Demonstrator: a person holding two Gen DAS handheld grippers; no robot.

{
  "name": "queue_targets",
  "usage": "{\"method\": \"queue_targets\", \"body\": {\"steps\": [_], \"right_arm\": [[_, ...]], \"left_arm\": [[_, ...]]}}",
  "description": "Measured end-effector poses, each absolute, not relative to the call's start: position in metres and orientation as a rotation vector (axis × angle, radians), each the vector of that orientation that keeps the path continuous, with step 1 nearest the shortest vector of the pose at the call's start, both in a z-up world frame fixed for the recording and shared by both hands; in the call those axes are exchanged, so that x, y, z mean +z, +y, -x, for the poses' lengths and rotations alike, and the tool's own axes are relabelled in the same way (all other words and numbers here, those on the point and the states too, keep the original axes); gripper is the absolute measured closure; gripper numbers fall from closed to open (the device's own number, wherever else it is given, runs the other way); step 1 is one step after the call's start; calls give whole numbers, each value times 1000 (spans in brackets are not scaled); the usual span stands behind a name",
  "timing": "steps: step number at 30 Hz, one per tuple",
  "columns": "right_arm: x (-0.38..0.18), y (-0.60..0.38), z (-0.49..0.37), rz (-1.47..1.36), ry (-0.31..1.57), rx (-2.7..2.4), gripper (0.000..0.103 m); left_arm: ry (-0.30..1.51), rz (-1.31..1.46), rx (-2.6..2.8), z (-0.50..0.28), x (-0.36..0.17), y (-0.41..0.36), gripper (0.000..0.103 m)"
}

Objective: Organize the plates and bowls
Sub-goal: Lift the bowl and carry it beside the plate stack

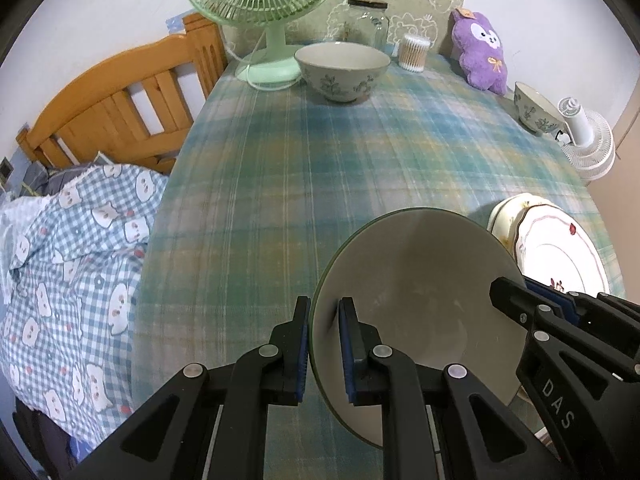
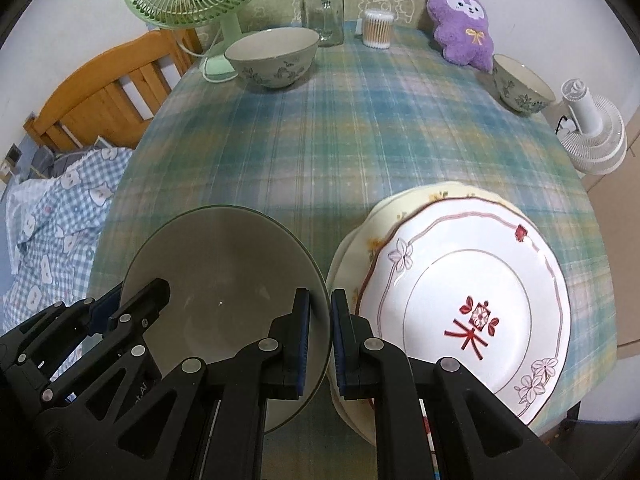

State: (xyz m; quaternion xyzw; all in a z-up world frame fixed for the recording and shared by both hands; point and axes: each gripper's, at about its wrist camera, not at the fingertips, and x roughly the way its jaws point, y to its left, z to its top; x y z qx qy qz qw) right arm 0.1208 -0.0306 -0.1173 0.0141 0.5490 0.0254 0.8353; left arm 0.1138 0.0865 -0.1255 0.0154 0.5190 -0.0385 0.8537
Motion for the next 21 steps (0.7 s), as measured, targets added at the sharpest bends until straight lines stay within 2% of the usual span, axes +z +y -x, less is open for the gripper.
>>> {"method": "queue_targets", "body": {"steps": [15, 16, 19, 21], "right_arm": [[-118, -22, -125, -2, 1157, 96, 90], [-118, -23, -125, -3, 1154, 100, 90], [-114, -23, -127, 7, 1143, 92, 89], [-111, -22, -129, 16, 1134, 91, 89]], "left_arm": [[1082, -6, -32, -111, -126, 96, 92], [1070, -7, -23, -111, -125, 96, 90], [1053, -14, -14, -112, -121, 96, 76], [1054, -9, -21, -114, -119, 96, 73]]}}
